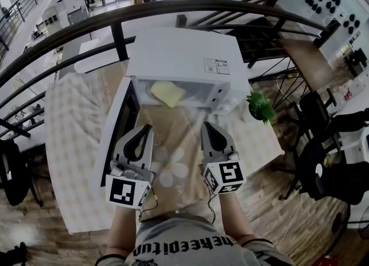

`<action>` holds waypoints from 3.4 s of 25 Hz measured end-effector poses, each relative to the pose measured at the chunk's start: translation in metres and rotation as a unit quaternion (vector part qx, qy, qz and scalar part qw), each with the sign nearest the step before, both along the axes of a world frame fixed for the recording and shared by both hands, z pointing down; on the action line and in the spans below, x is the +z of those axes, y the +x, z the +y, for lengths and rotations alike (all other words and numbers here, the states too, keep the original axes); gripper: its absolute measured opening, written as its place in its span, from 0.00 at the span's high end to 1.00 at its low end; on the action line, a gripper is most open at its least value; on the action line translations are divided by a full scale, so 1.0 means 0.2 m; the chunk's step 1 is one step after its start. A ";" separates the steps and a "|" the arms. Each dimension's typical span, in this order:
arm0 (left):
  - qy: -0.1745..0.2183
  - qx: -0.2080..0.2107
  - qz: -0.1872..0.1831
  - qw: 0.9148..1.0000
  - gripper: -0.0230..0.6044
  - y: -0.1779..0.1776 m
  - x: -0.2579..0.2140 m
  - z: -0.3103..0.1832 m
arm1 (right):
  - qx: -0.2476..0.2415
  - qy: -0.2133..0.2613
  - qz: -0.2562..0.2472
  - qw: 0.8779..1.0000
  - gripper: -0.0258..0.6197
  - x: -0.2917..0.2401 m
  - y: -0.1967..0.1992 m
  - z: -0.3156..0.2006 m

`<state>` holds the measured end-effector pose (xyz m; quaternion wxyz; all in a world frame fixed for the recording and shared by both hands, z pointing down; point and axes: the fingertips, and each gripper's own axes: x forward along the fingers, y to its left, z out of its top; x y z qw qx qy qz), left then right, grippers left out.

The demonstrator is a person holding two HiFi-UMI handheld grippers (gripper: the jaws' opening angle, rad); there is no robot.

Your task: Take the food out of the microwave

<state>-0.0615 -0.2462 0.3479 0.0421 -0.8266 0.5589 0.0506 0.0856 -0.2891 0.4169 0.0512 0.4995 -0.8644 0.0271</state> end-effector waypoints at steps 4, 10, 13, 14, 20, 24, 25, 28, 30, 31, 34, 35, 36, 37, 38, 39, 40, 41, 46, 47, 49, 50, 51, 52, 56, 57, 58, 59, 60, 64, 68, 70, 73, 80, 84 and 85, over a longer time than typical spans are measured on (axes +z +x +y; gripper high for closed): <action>-0.010 0.008 0.002 1.000 0.94 0.01 0.07 -0.02 | -0.019 -0.010 0.040 0.999 0.95 0.11 -0.08 -0.06; -0.041 0.012 0.007 0.999 0.94 -0.02 0.19 -0.04 | -0.049 -0.015 0.105 0.993 0.94 0.28 -0.20 -0.13; -0.031 0.001 0.011 0.999 0.94 -0.05 0.19 -0.06 | -0.067 -0.009 0.147 0.987 0.93 0.34 -0.25 -0.18; -0.026 -0.003 0.012 1.000 0.94 -0.06 0.19 -0.07 | -0.072 -0.007 0.161 0.984 0.93 0.37 -0.27 -0.19; -0.049 -0.004 0.018 0.999 0.94 -0.09 0.26 -0.09 | -0.093 0.002 0.236 0.967 0.88 0.48 -0.33 -0.29; -0.075 0.003 0.022 0.997 0.94 -0.09 0.33 -0.10 | -0.109 0.007 0.266 0.958 0.85 0.55 -0.38 -0.34; -0.076 0.003 0.023 0.997 0.94 -0.09 0.34 -0.10 | -0.114 0.010 0.274 0.955 0.84 0.56 -0.40 -0.35; -0.078 0.002 0.027 0.997 0.94 -0.09 0.35 -0.12 | -0.131 0.020 0.300 0.945 0.80 0.61 -0.43 -0.37; -0.080 0.001 0.028 0.996 0.94 -0.08 0.36 -0.13 | -0.142 0.027 0.318 0.937 0.78 0.64 -0.44 -0.39; -0.082 0.001 0.029 0.996 0.94 -0.07 0.36 -0.14 | -0.146 0.030 0.328 0.933 0.78 0.66 -0.45 -0.40; -0.086 -0.002 0.030 0.996 0.94 -0.08 0.38 -0.15 | -0.155 0.042 0.360 0.919 0.76 0.72 -0.47 -0.43; -0.088 -0.003 0.031 0.996 0.94 -0.09 0.39 -0.15 | -0.158 0.047 0.371 0.914 0.75 0.74 -0.47 -0.44; -0.089 -0.004 0.031 0.996 0.94 -0.09 0.39 -0.16 | -0.160 0.051 0.382 0.909 0.73 0.76 -0.48 -0.44; -0.090 -0.006 0.031 0.995 0.94 -0.10 0.40 -0.16 | -0.163 0.056 0.394 0.903 0.72 0.78 -0.49 -0.45; -0.090 -0.007 0.031 0.995 0.94 -0.11 0.41 -0.17 | -0.164 0.061 0.406 0.897 0.71 0.80 -0.50 -0.46; -0.091 -0.008 0.031 0.995 0.94 -0.12 0.41 -0.17 | -0.166 0.067 0.417 0.891 0.70 0.82 -0.51 -0.47; -0.092 -0.010 0.032 0.995 0.94 -0.13 0.42 -0.18 | -0.166 0.072 0.428 0.886 0.69 0.84 -0.52 -0.48; -0.093 -0.011 0.032 0.995 0.94 -0.14 0.42 -0.18 | -0.166 0.078 0.438 0.880 0.68 0.85 -0.53 -0.50; -0.098 -0.014 0.034 0.995 0.94 -0.16 0.45 -0.20 | -0.165 0.102 0.481 0.855 0.66 0.93 -0.57 -0.55; -0.099 -0.014 0.034 0.994 0.94 -0.16 0.45 -0.20 | -0.164 0.107 0.490 0.850 0.66 0.95 -0.58 -0.56; -0.102 -0.013 0.036 0.994 0.94 -0.16 0.46 -0.21 | -0.162 0.115 0.504 0.840 0.65 0.97 -0.58 -0.58; -0.103 -0.013 0.038 0.994 0.94 -0.16 0.47 -0.21 | -0.161 0.118 0.509 0.837 0.64 0.98 -0.59 -0.59; -0.105 -0.012 0.040 0.994 0.94 -0.16 0.47 -0.21 | -0.160 0.121 0.512 0.835 0.63 0.99 -0.60 -0.60; -0.107 -0.011 0.041 0.993 0.94 -0.15 0.48 -0.21 | -0.159 0.126 0.515 0.833 0.62 1.00 -0.60 -0.61; -0.112 -0.008 0.043 0.993 0.94 -0.15 0.50 -0.22 | -0.157 0.135 0.529 0.823 0.61 1.04 -0.62 -0.64; -0.113 -0.007 0.044 0.993 0.94 -0.14 0.50 -0.23 | -0.155 0.135 0.532 0.821 0.61 1.04 -0.62 -0.64; -0.113 -0.007 0.044 0.993 0.94 -0.14 0.50 -0.23 | -0.154 0.135 0.534 0.820 0.61 1.04 -0.63 -0.65; -0.115 -0.007 0.044 0.992 0.94 -0.14 0.50 -0.23 | -0.153 0.135 0.535 0.820 0.61 1.05 -0.63 -0.66; -0.116 -0.006 0.044 0.992 0.94 -0.14 0.51 -0.23 | -0.153 0.136 0.536 0.819 0.61 1.05 -0.63 -0.66; -0.120 -0.007 0.047 0.992 0.94 -0.15 0.52 -0.24 | -0.141 0.144 0.541 0.817 0.64 1.05 -0.64 -0.70; -0.123 -0.009 0.048 0.991 0.94 -0.16 0.53 -0.24 | -0.131 0.150 0.548 0.812 0.74 1.03 -0.65 -0.71; -0.122 -0.008 0.047 0.991 0.94 -0.16 0.53 -0.24 | -0.128 0.155 0.545 0.814 0.76 1.01 -0.65 -0.71; -0.122 -0.006 0.046 0.991 0.94 -0.15 0.52 -0.24 | -0.125 0.158 0.534 0.821 0.78 0.98 -0.65 -0.70; -0.119 -0.003 0.048 0.992 0.94 -0.14 0.50 -0.22 | -0.124 0.138 0.522 0.832 0.81 0.92 -0.62 -0.66; -0.115 -0.001 0.045 0.992 0.94 -0.13 0.48 -0.20 | -0.124 0.128 0.501 0.847 0.82 0.86 -0.62 -0.62; -0.113 -0.001 0.045 0.993 0.94 -0.13 0.47 -0.20 | -0.123 0.126 0.497 0.850 0.82 0.85 -0.62 -0.61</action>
